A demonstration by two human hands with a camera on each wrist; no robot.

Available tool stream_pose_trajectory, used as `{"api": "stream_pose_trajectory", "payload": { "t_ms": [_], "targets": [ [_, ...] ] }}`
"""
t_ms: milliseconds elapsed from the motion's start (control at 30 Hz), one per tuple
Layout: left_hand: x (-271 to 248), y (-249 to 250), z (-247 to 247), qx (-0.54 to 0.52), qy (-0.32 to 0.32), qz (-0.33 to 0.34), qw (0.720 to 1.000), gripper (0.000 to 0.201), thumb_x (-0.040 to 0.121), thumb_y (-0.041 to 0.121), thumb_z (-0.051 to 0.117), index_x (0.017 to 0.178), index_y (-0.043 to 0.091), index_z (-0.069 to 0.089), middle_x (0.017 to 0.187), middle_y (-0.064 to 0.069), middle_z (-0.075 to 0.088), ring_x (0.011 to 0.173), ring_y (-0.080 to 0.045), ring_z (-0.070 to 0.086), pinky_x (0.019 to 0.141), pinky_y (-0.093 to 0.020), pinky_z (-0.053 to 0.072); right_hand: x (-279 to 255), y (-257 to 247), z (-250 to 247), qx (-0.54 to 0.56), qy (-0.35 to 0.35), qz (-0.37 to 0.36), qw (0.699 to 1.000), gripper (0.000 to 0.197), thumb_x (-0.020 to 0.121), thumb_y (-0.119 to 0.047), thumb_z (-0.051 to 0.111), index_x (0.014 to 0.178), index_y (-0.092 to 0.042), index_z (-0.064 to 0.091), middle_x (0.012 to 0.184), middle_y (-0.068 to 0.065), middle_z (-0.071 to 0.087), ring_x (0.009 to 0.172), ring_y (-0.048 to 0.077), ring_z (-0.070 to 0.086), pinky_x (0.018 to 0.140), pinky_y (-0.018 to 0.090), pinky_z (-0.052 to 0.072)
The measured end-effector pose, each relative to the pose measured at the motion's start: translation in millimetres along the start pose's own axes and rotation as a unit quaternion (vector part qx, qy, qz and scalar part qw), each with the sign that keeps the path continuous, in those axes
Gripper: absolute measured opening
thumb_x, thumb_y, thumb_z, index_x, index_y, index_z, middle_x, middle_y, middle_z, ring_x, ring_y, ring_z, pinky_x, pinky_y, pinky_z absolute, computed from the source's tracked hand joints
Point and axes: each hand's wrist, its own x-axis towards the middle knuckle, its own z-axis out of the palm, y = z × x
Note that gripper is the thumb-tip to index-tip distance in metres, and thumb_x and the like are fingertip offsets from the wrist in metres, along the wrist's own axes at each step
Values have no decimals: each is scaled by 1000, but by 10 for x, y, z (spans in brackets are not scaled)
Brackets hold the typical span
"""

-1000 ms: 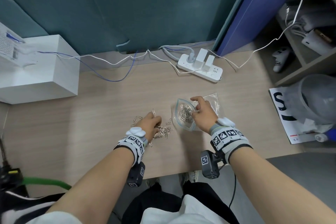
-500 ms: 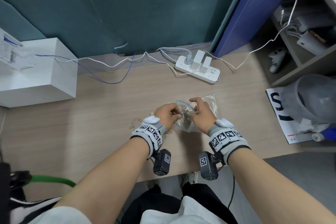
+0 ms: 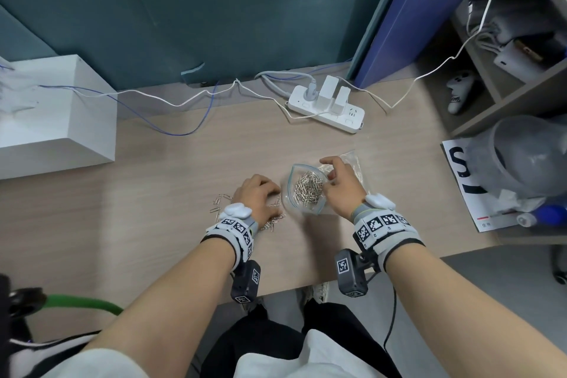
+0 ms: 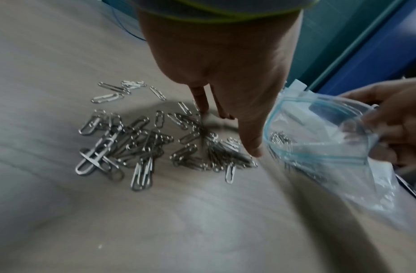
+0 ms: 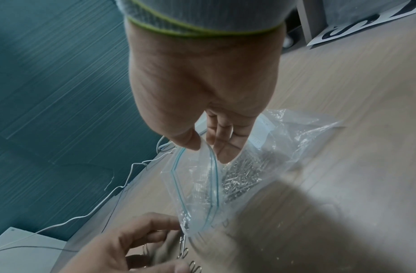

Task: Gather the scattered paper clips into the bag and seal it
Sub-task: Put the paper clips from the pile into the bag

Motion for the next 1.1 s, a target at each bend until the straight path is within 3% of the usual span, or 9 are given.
{"api": "stream_pose_trajectory", "payload": {
  "t_ms": [67, 167, 300, 433, 567, 667, 800, 933, 1100],
  "targets": [
    [-1, 23, 45, 17, -21, 29, 999, 49, 63, 44, 85, 108, 37, 68, 116, 11, 55, 108, -16, 48, 91, -34, 44, 7, 13, -13, -3, 1, -1, 1000, 54, 88, 0, 52, 131, -32, 54, 107, 3, 47, 84, 14, 55, 78, 27, 44],
    [-8, 32, 39, 26, -39, 67, 997, 27, 74, 31, 80, 98, 31, 68, 108, 9, 56, 103, -20, 51, 86, -36, 45, 11, 11, -27, -1, -2, 1, 1000, 53, 88, 0, 52, 131, -31, 54, 107, 3, 47, 83, 17, 56, 79, 26, 43],
    [-36, -66, -14, 38, -62, 66, 995, 13, 81, 19, 74, 90, 26, 68, 102, 6, 59, 101, -22, 54, 80, -35, 47, 9, -4, -4, -13, -9, 2, 1000, 54, 88, -1, 52, 131, -33, 52, 109, 5, 48, 79, 14, 54, 76, 27, 42],
    [-93, -221, -132, 52, -47, 72, 995, 12, 82, 21, 73, 92, 26, 68, 99, 6, 61, 102, -23, 55, 80, -34, 47, 2, -82, 29, -3, -12, 0, 1000, 52, 90, -4, 53, 132, -33, 52, 110, 5, 48, 76, 15, 52, 67, 23, 40],
    [-118, -340, -211, 40, 76, 45, 995, 35, 86, 16, 67, 121, 25, 67, 118, 0, 65, 107, -26, 56, 88, -40, 49, -7, -139, 29, -6, -15, -4, 1000, 49, 91, -8, 56, 134, -32, 52, 110, 5, 48, 79, 16, 53, 70, 27, 40],
    [-114, -399, -183, 20, 56, 5, 998, 40, 89, 9, 64, 126, 22, 66, 123, -1, 62, 112, -27, 54, 91, -35, 47, -7, -138, 30, -6, -16, 1, 1000, 51, 90, -7, 56, 134, -32, 51, 111, 5, 47, 80, 16, 53, 68, 26, 41],
    [-141, -358, -104, -16, 8, 4, 1000, 27, 92, 8, 64, 115, 20, 71, 112, -1, 63, 107, -23, 58, 89, -30, 47, -10, -130, 27, -5, -14, 4, 1000, 51, 91, -6, 56, 135, -31, 51, 112, 5, 47, 81, 17, 53, 77, 29, 41],
    [-130, -233, -72, -17, 10, 51, 998, 27, 92, 8, 61, 113, 21, 71, 111, -1, 65, 106, -25, 58, 90, -37, 49, -12, -107, 45, -8, -16, 3, 1000, 51, 90, -6, 55, 134, -33, 51, 112, 5, 48, 83, 18, 54, 74, 28, 43],
    [-70, -149, 1, 34, -20, 123, 992, 33, 91, 12, 62, 120, 26, 69, 122, 4, 66, 110, -27, 56, 90, -43, 50, -13, -72, 48, -13, -18, 10, 1000, 54, 89, -3, 53, 134, -33, 51, 113, 4, 48, 82, 14, 54, 62, 13, 36]
  ]
}}
